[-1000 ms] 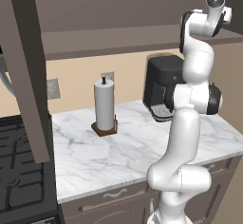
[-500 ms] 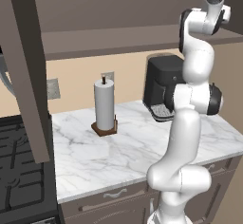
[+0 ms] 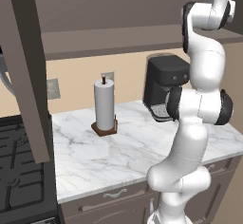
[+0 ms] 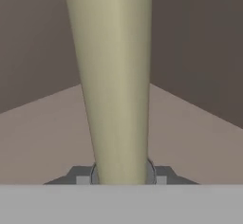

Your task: Get the candle and the beer from the cabinet and move them to the dining counter.

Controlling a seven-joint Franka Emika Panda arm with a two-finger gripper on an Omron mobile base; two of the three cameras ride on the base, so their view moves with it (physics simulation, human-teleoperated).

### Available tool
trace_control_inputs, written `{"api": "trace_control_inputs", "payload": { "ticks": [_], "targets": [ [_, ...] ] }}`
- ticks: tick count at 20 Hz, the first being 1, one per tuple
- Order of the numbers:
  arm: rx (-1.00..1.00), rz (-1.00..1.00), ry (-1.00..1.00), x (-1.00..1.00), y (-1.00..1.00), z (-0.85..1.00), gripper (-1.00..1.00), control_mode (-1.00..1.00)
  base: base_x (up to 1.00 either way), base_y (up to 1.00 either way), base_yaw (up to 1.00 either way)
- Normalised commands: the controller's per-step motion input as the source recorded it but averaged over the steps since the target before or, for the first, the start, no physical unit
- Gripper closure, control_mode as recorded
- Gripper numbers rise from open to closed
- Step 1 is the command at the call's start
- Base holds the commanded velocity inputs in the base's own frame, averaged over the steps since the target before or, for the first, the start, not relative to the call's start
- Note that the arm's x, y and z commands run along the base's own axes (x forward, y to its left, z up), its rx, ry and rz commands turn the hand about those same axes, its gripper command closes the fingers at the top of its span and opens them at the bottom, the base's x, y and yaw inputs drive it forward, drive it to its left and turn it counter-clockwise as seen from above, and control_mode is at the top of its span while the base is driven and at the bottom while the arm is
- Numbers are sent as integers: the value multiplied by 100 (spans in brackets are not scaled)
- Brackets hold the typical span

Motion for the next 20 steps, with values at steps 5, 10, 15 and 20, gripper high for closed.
{"api": "trace_control_inputs", "payload": {
  "ticks": [5,10,15,20],
  "targets": [
    [0,0,-19,-100,44,-55,100,-100,0,0,0],
    [0,0,-18,-100,39,-25,100,-100,0,0,0],
    [0,0,-3,-100,11,34,100,-100,0,0,0],
    [-2,0,4,-100,18,37,100,-100,0,0,0]
  ]
}}
